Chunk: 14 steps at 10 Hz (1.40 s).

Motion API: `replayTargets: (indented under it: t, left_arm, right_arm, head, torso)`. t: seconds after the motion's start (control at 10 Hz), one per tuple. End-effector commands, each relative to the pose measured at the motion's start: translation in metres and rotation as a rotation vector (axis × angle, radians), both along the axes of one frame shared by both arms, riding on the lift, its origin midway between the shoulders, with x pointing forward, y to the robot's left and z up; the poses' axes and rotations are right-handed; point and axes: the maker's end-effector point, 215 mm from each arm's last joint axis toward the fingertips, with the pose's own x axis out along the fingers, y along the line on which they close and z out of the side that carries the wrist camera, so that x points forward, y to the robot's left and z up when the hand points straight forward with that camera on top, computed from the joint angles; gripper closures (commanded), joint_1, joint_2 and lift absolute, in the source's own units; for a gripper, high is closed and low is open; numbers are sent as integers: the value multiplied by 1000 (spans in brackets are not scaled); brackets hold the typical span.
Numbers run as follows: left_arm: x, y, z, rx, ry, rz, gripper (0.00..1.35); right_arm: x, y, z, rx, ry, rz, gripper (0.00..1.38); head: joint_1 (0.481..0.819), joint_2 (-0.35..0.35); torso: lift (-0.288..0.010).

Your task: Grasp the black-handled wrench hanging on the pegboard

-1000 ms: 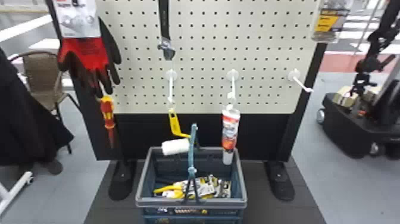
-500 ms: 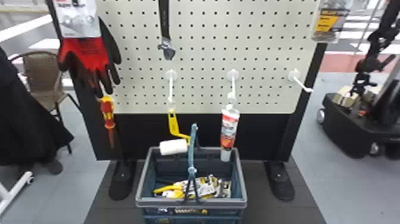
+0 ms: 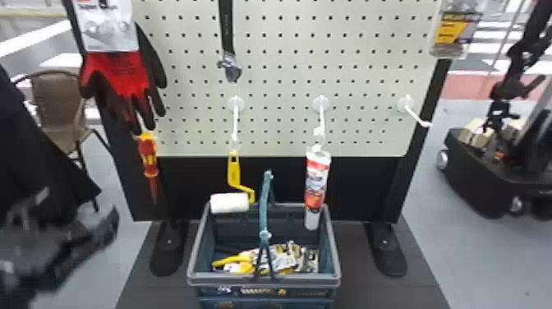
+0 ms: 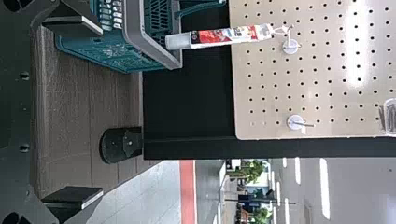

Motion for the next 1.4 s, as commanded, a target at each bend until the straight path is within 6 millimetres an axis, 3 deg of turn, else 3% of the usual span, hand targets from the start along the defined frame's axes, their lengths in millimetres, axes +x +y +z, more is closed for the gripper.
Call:
replayTargets:
  t: [0.0,0.2,0.4,0.6,0.7,1.0,1.3]
  left_arm:
    - [23,-15,63,32,-59,-58,196]
    - [47,-41,101,18,-66,-160,196]
    - [63,-60,154,34,-120,-227,199]
    - [72,-99,195,24,-150,-323,200]
    - [81,-119,198,-15,-129,-380,200]
    - [119,-178,171,-113,-13,-584,190]
    - [143,-212,188,4,30,-737,180]
  right_arm:
    - [4,1,4,-6,-8,4,102]
    - [5,1,4,-8,-8,6,102]
    - [6,1,4,-11,-6,7,102]
    - [9,1,6,-16,-12,11,102]
    - [10,1,7,-17,-15,12,102]
    - [13,1,11,-19,-24,17,102]
    - [14,0,16,-19,-33,22,102]
  head:
    - [549,0]
    - [549,0]
    - [549,0]
    - [549,0]
    - [549,0]
    - [549,0]
    - [549,0]
  torso:
    - [-100]
    - [-100]
    - [-100]
    - [-100]
    - [-100]
    - [-100]
    - [-100]
